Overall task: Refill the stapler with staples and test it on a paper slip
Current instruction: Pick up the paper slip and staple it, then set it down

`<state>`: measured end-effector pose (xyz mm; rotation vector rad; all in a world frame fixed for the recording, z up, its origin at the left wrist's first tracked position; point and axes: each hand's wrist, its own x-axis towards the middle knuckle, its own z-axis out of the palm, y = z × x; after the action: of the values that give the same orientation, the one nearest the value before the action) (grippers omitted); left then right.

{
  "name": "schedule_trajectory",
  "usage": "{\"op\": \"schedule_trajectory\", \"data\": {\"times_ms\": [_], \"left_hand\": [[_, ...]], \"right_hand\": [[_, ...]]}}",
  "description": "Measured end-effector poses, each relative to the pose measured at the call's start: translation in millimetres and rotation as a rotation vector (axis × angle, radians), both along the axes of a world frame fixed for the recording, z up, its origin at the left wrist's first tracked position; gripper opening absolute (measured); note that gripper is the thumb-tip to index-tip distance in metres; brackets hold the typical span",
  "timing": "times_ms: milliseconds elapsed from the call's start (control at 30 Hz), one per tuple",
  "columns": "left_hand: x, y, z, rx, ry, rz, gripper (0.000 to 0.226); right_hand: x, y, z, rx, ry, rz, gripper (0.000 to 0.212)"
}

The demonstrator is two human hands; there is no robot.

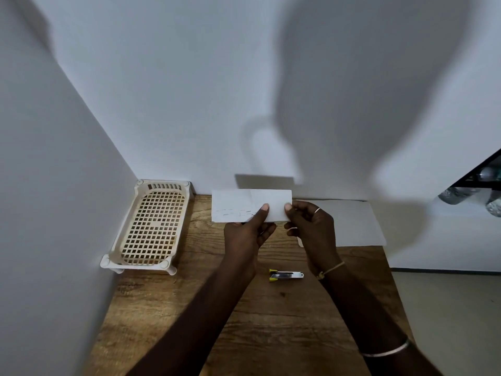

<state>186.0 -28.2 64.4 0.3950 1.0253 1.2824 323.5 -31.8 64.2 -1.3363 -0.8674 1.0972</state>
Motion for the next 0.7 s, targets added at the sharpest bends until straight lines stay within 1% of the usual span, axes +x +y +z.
{"op": "schedule_trajectory", "data": {"times_ms": [100, 200, 300, 400, 500, 600, 700], "left_hand": [[-5, 1, 0, 0.017, 0.000, -0.005, 0.036], [-15, 3, -2, 0.006, 0.004, 0.035, 0.021], [-27, 9, -8, -0.017, 0.035, 0.097, 0.021], [-38, 17, -20, -0.081, 0.063, 0.137, 0.018], [-43, 26, -38, -0.143, 0.110, 0.139, 0.013], [-44, 37, -61, -0.210, 0.188, 0.133, 0.019], [-43, 46, -85, -0.265, 0.252, 0.097, 0.021]], "right_hand": [[1, 2, -2, 0.010, 0.049, -0.012, 0.011], [4, 6, -5, 0.012, 0.075, -0.052, 0.013], [8, 14, -12, -0.008, 0.085, -0.080, 0.017], [12, 24, -26, -0.051, 0.073, -0.084, 0.018], [15, 33, -47, -0.118, 0.025, -0.100, 0.020], [15, 39, -71, -0.197, -0.055, -0.110, 0.020], [15, 43, -94, -0.280, -0.193, -0.110, 0.019]]}}
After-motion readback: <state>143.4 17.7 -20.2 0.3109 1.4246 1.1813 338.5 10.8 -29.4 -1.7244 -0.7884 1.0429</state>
